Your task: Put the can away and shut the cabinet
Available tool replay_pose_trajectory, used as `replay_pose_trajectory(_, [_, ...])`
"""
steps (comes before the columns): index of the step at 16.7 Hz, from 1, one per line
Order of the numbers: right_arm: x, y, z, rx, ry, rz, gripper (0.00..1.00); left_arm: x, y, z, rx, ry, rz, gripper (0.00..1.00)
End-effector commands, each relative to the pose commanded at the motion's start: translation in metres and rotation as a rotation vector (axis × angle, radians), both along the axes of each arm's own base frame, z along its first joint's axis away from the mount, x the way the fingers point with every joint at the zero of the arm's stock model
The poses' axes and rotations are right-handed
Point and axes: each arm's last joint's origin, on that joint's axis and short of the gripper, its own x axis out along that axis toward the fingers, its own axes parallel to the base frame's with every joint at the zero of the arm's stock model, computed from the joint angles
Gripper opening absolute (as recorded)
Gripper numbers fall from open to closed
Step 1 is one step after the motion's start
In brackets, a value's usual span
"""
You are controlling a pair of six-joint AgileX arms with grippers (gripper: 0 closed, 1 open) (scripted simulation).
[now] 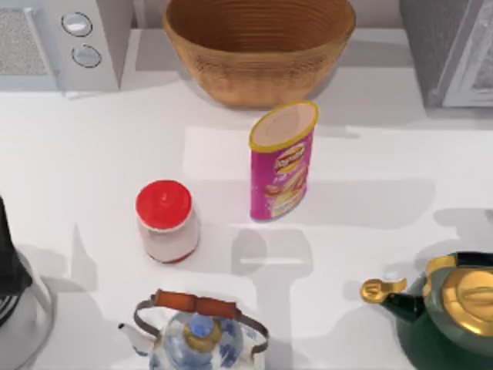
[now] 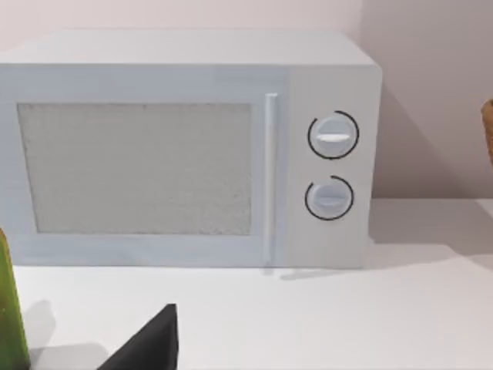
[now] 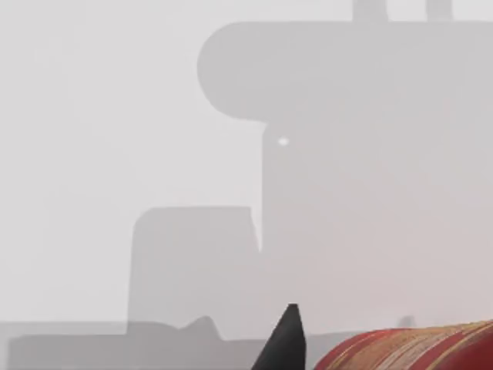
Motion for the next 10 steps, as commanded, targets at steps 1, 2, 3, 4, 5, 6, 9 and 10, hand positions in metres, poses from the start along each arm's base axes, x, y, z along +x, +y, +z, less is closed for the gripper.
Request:
replay_pose_trajectory(1, [0.0000, 0.0000, 0.0000, 0.000, 0.000, 0.000, 0.00, 0.0000, 0.0000, 0.0000, 0.000, 0.000, 0.000, 1.00])
replay_pose_trajectory(2, [0.0000, 0.0000, 0.0000, 0.000, 0.000, 0.000, 0.00, 0.0000, 0.0000, 0.0000, 0.000, 0.000, 0.000, 1.00])
replay_pose_trajectory(3, [0.0000, 0.0000, 0.0000, 0.000, 0.000, 0.000, 0.00, 0.0000, 0.0000, 0.0000, 0.000, 0.000, 0.000, 1.00])
replay_pose_trajectory(4, [0.0000, 0.0000, 0.0000, 0.000, 0.000, 0.000, 0.00, 0.0000, 0.0000, 0.0000, 0.000, 0.000, 0.000, 1.00])
replay_pose_trajectory(5, [0.0000, 0.0000, 0.0000, 0.000, 0.000, 0.000, 0.00, 0.0000, 0.0000, 0.0000, 0.000, 0.000, 0.000, 1.00])
replay_pose_trajectory(6, [0.0000, 0.0000, 0.0000, 0.000, 0.000, 0.000, 0.00, 0.0000, 0.0000, 0.0000, 0.000, 0.000, 0.000, 1.00])
replay_pose_trajectory(9, [0.0000, -0.0005, 0.0004, 0.000, -0.001, -0.002, 0.00, 0.0000, 0.0000, 0.0000, 0.000, 0.000, 0.000, 1.00])
replay_pose_trajectory(10, [0.0002, -0.0006, 0.0008, 0.000, -0.001, -0.003, 0.00, 0.0000, 0.0000, 0.0000, 0.000, 0.000, 0.000, 1.00])
